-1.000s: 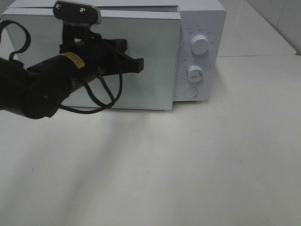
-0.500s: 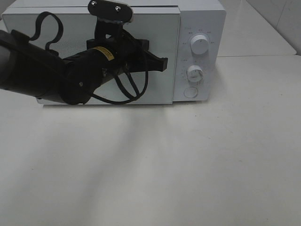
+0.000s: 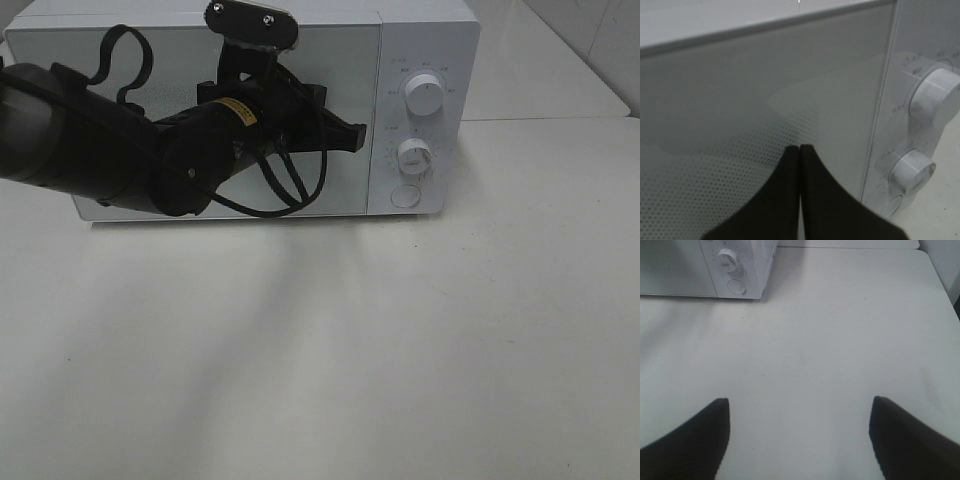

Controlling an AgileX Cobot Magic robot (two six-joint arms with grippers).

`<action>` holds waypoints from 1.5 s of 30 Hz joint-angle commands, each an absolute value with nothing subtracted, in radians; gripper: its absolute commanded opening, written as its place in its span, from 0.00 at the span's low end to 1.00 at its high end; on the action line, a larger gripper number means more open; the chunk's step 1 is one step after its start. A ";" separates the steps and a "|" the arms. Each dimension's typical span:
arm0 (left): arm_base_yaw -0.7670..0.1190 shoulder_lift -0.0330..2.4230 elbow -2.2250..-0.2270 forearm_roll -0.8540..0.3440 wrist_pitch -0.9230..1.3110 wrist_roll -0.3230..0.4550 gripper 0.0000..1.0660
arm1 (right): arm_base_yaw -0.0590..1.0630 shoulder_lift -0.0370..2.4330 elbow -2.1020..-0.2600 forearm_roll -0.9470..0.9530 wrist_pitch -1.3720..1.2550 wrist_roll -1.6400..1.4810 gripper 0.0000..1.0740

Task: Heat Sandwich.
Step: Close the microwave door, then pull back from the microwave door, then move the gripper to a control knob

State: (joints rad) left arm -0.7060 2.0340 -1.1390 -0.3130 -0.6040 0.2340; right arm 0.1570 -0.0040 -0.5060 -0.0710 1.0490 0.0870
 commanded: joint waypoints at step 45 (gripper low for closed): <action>-0.729 1.554 -0.928 -0.291 0.605 0.206 0.92 | 0.151 -0.030 -0.505 -0.069 1.037 0.089 0.70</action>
